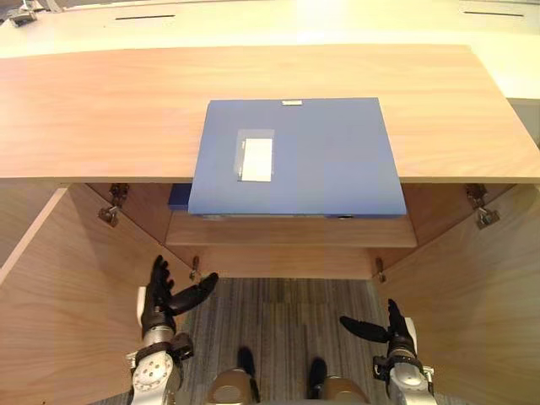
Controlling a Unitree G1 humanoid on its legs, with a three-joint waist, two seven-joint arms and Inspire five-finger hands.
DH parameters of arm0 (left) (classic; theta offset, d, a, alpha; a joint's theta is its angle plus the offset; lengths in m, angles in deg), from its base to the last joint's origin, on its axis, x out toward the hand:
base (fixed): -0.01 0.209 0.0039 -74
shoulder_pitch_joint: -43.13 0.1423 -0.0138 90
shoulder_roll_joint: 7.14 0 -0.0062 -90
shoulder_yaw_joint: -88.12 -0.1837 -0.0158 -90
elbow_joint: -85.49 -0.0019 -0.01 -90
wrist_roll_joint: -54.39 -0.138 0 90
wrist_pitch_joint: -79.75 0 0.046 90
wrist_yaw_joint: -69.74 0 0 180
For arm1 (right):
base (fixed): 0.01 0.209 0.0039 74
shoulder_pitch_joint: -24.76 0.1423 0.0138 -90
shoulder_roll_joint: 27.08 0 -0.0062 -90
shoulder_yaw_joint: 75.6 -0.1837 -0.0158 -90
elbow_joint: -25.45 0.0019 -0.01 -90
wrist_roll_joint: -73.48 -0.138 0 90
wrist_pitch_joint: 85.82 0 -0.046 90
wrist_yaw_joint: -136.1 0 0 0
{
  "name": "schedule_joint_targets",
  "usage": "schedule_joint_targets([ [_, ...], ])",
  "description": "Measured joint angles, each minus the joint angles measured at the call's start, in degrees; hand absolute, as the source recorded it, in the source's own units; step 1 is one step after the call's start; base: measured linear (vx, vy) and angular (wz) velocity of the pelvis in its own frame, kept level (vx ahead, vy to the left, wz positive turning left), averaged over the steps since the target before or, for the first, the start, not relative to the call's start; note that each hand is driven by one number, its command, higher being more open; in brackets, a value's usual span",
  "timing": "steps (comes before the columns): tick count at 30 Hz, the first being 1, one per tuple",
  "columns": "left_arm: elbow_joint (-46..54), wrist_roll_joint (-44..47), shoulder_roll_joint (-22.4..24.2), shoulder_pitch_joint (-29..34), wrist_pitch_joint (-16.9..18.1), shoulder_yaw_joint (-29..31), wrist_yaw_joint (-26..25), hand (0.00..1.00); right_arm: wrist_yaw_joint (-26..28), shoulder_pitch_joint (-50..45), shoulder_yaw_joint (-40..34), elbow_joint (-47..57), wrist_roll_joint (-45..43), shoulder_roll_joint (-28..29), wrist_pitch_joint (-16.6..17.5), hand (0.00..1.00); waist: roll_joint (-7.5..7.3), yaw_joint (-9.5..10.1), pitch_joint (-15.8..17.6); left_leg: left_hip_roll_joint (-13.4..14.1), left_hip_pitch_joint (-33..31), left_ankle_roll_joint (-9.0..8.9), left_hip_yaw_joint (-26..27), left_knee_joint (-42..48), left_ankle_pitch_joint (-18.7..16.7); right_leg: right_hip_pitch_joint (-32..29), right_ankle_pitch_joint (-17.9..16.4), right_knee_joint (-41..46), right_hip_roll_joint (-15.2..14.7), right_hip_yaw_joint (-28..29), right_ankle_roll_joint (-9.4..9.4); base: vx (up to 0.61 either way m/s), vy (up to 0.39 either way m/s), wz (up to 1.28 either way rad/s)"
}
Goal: Walk over to the cabinet, pick up the folder, carry it to the office cabinet, place the folder inside the office cabinet, then close the office cabinet door
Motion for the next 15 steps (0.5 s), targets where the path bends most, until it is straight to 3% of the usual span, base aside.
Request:
schedule_joint_targets([
  [7, 19.86, -5.68, -1.54, 4.65, 3.49, -0.10, -2.36, 1.00, 0.78, -1.10, -0.09, -0.20, 0.13, -2.52, 1.48, 1.00, 0.44, -0.21, -1.50, -0.88, 1.06, -0.01, -2.85, -0.50, -0.02, 2.81, -0.04, -1.42, -0.38, -1.78, 0.04, -0.01, 0.004, 0.20],
  [13, 26.88, -17.19, -12.40, 3.95, 7.07, -9.76, -3.75, 1.00, 0.73, -0.51, 2.68, -3.99, 0.45, -4.02, 2.64, 1.00, 1.62, -1.20, -4.57, -1.63, 2.41, 0.50, -2.65, -2.04, 0.55, 3.54, -0.26, -2.07, -0.59, -0.79, 0.43, -0.03, 0.000, 0.00],
  [15, 27.38, -22.29, -13.87, 3.66, 7.11, -11.30, -3.69, 1.00, 0.72, -0.65, 4.12, -4.05, 1.33, -3.96, 2.69, 1.00, 1.66, -1.83, -4.78, -1.55, 2.89, 0.51, -2.26, -2.20, 0.60, 3.52, -0.25, -2.05, -0.48, -0.23, 0.44, -0.04, -0.009, -0.14],
])
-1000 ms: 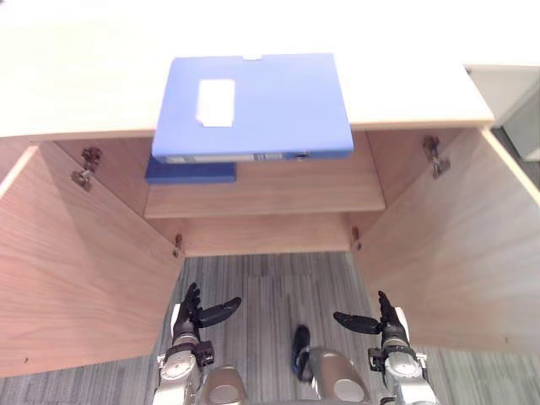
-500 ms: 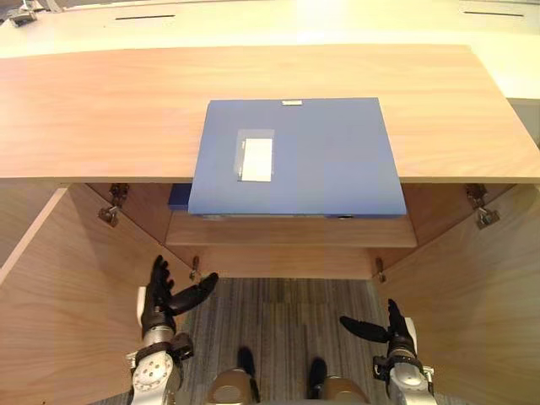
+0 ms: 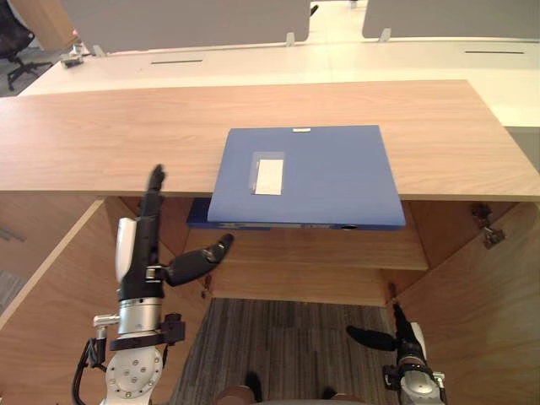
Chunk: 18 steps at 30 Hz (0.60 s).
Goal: Walk over to the cabinet, pick up the folder, carry it to the office cabinet, place the folder inside the office cabinet, then close the office cabinet door
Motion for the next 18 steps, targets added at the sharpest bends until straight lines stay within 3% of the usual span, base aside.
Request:
schedule_joint_targets([
  [9, -0.69, -16.04, -9.54, -5.38, 0.72, -8.09, -0.36, 1.00, -0.10, -1.73, 2.78, -3.48, 2.16, -0.33, 0.11, 1.00, -0.23, -1.51, -1.91, 0.27, 2.04, -0.13, 2.88, -1.95, 0.13, -0.31, 0.15, -0.37, 0.54, 3.72, 0.13, 0.01, -0.007, -0.21],
  [16, -5.76, -29.10, -7.12, -8.90, -2.62, -8.71, -4.62, 1.00, -0.30, -2.15, 2.79, -3.60, 2.18, -0.09, 0.12, 1.00, -0.67, -1.79, -3.74, 0.14, 2.56, -0.05, 3.60, -3.62, 0.32, -0.98, 0.21, -0.44, 0.64, 4.57, 0.08, 0.02, -0.003, -0.07],
  [17, -7.69, -30.81, -7.07, -9.80, -3.57, -8.67, -5.13, 0.00, -0.30, -2.31, 2.79, -3.82, 2.17, -0.04, 0.12, 1.00, -0.70, -1.79, -4.12, 0.05, 2.95, 0.00, 3.62, -4.33, 0.59, -0.95, 0.21, -0.44, 0.63, 4.57, 0.08, 0.00, 0.000, 0.00],
  [18, -8.55, -31.55, -7.06, -10.16, -4.23, -8.64, -5.25, 0.00, -0.30, -2.37, 2.79, -3.91, 2.17, 0.01, 0.11, 1.00, -0.74, -1.80, -4.32, 0.00, 3.14, 0.01, 3.63, -4.73, 0.76, -0.97, 0.21, -0.45, 0.63, 4.57, 0.08, 0.00, 0.000, 0.00],
])
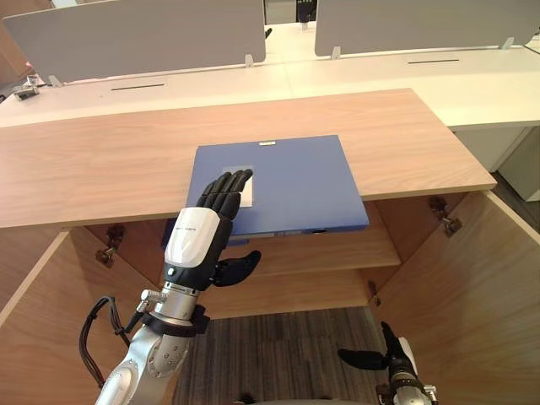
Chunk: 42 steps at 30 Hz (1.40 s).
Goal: Walk over to the cabinet, pick up the folder, carry it to the office cabinet, place the folder inside the office cabinet, then close the office cabinet door
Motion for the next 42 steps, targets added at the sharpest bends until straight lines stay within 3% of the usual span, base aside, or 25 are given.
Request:
schedule_joint_targets([
  [7, -3.79, -9.80, 1.15, -5.60, -5.02, 2.49, -1.87, 0.00, 0.50, 0.35, -0.02, -0.42, -0.61, 0.58, -0.09, 1.00, -0.38, -0.52, -0.33, -0.86, 0.79, 0.15, -0.20, -2.14, 1.07, 0.01, 0.30, -0.82, -0.53, -0.29, 0.39, -0.01, 0.001, 0.02],
  [11, -2.86, -11.78, 1.97, -7.64, -4.37, 3.63, -3.25, 0.00, 0.70, 0.69, -0.16, -0.32, -1.13, 1.22, -0.11, 1.00, -0.54, -0.77, -0.43, -0.95, 0.75, 0.16, 0.06, -2.15, 1.08, 0.11, 0.65, -1.48, -0.58, 0.16, 0.66, 0.00, -0.005, -0.03],
  [15, -0.02, -8.96, 7.29, -7.08, -3.89, 4.59, -2.86, 0.00, 0.67, 0.42, -0.61, 2.79, -2.59, 2.17, -0.48, 1.00, -0.70, -0.88, -0.41, -0.88, 0.38, 0.17, 0.31, -2.13, 1.07, -0.32, 0.86, -1.54, -0.47, 0.85, 0.84, 0.01, -0.018, -0.09],
  [20, 8.52, 2.48, 12.18, 0.09, -0.55, 4.05, -1.55, 0.00, 0.43, -2.15, -3.02, 16.35, -5.86, 5.74, -0.76, 1.00, -1.30, -0.94, -0.03, -0.77, 0.17, 0.21, 0.70, -2.12, 0.90, -0.93, 0.94, -1.27, -0.38, 1.48, 0.82, 0.01, -0.018, -0.06],
  [24, 13.60, 21.07, 14.85, 5.54, 3.65, 3.45, 3.80, 0.00, 0.79, -3.82, -4.96, 32.50, -10.30, 9.41, -0.71, 1.00, -2.01, -0.81, 0.42, -0.89, 0.44, 0.40, 1.61, -2.12, 0.41, -1.17, 1.22, -1.24, -0.48, 2.46, 0.94, -0.02, 0.000, -0.12],
  [26, 14.88, 35.39, 14.92, 7.55, 4.01, 3.95, 7.88, 0.00, 1.39, -4.00, -5.52, 42.64, -12.47, 10.73, -0.66, 1.00, -2.02, -0.83, 0.77, -0.95, 0.80, 0.43, 2.26, -2.12, 0.11, -1.18, 1.32, -1.25, -0.51, 3.25, 1.11, -0.03, -0.004, -0.16],
  [33, 14.93, 66.21, 16.09, 10.67, 1.72, 8.29, 15.87, 0.00, 4.42, -1.88, -4.85, 65.44, -20.44, 10.89, 3.09, 1.00, -2.06, -0.82, 2.16, -0.98, 1.19, 0.66, 3.09, -1.82, -0.28, -1.09, 1.43, -1.26, -0.52, 4.10, 1.28, 0.00, -0.009, -0.06],
  [39, 14.92, 75.03, 15.55, 10.15, 0.51, 6.56, 19.85, 0.00, 8.54, 6.68, 2.03, 67.13, -21.53, 5.40, 5.00, 1.00, -1.96, -0.63, 2.30, -0.92, 1.56, 0.95, 3.07, -1.07, -1.04, -0.41, 1.47, -1.07, -0.64, 4.21, 1.35, 0.00, -0.004, 0.01],
  [42, 14.86, 77.29, 12.04, 8.49, 0.19, 3.84, 23.06, 0.00, 11.14, 11.50, 6.13, 65.92, -21.54, -0.11, 5.09, 1.00, -1.93, -0.42, 2.31, -0.85, 1.85, 0.99, 2.28, -0.83, -1.23, 0.19, 1.57, -0.79, -0.86, 3.96, 1.50, -0.01, -0.025, 0.12],
])
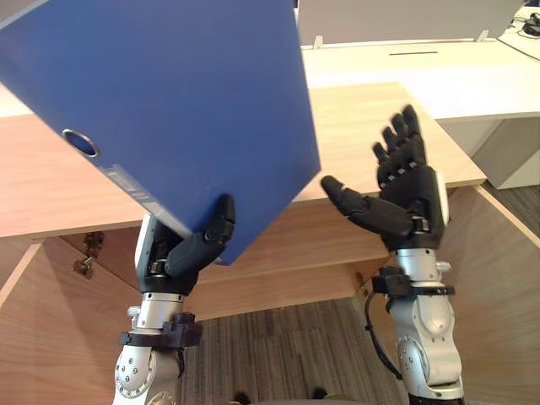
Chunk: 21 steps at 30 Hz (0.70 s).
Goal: Walk over to the cabinet, pick up the folder, carry it to the office cabinet, place the folder inside the office cabinet, then close the office cabinet door
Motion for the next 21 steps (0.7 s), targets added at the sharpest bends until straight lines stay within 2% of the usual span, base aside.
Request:
schedule_joint_targets([
  [4, -0.54, 2.41, -6.97, -1.59, -0.01, -0.94, 2.20, 0.00, 1.21, 4.32, 2.18, -6.65, -3.34, -8.02, 0.04, 1.00, 0.07, 0.46, 0.04, -0.31, 0.00, 0.08, -0.14, 0.26, -0.04, 0.00, 0.19, 0.37, -0.43, -0.05, 0.31, -0.05, -0.016, 0.02],
  [9, -2.67, 4.76, -12.07, -2.45, 0.01, -1.00, 2.68, 0.00, 2.71, 5.97, 4.68, -10.20, -6.19, -15.56, -0.08, 1.00, 0.13, 0.75, 0.07, -0.57, -0.13, 0.12, -0.24, 0.41, -0.02, 0.00, 0.28, 0.35, -0.70, -0.11, 0.46, -0.05, -0.020, 0.01],
  [11, -3.56, 6.33, -15.60, -2.63, 0.00, -1.04, 2.70, 0.00, 3.59, 7.93, 6.41, -12.67, -8.40, -19.62, -0.09, 1.00, 0.14, 0.69, 0.08, -0.69, -0.37, 0.14, -0.31, 0.59, 0.00, -0.04, 0.31, 0.24, -0.86, -0.15, 0.51, -0.04, -0.023, 0.02],
  [12, -3.94, 6.76, -16.44, -2.72, 0.01, -1.09, 2.84, 0.00, 3.87, 8.42, 6.82, -13.20, -8.77, -20.81, -0.10, 0.00, 0.14, 0.69, 0.08, -0.73, -0.49, 0.15, -0.38, 0.66, 0.00, -0.06, 0.33, 0.17, -0.92, -0.19, 0.55, -0.04, -0.022, 0.04],
  [15, -5.06, 7.98, -19.53, -2.78, -0.07, -1.21, 3.73, 0.00, 5.88, 9.87, 8.41, -15.50, -11.20, -25.55, -0.12, 0.00, 0.15, 0.79, 0.08, -0.92, -1.08, 0.30, -0.72, 0.85, 0.11, -0.37, 0.47, 0.09, -1.05, -0.45, 0.77, -0.03, -0.021, 0.06],
  [21, -5.39, 8.67, -22.70, -2.78, -0.06, -0.78, 3.91, 0.00, 8.65, 9.72, 8.47, -17.37, -15.66, -28.10, -0.17, 0.00, 0.17, 0.96, 0.06, -1.04, -1.45, 0.40, -1.08, 0.85, 0.17, -0.55, 0.48, 0.08, -1.15, -0.78, 0.76, -0.01, -0.017, 0.03],
])
